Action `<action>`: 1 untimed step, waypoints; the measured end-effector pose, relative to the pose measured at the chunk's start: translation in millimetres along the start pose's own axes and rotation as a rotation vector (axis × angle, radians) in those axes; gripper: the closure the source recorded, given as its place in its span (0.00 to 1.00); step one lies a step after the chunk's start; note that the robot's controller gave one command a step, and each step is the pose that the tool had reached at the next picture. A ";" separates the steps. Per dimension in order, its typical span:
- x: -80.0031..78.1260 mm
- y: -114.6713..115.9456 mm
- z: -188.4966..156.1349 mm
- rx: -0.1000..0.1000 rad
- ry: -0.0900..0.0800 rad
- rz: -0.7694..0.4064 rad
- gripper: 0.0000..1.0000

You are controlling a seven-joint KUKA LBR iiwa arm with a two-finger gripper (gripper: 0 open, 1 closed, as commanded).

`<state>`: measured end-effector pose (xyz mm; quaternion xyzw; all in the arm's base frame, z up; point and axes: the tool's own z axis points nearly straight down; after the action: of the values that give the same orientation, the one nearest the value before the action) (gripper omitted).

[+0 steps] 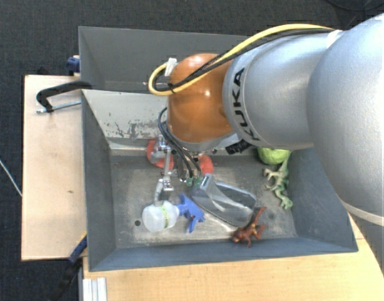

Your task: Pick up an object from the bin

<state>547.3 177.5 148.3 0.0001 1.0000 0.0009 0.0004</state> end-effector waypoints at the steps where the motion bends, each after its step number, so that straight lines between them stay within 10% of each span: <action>1: 0.0 0.0 0.0 0.000 0.000 0.000 0.00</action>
Offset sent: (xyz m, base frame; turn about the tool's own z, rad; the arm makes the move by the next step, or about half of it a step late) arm -0.0534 -0.0727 -0.0183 -0.2013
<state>547.3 177.5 148.3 0.0002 1.0000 0.0010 0.0004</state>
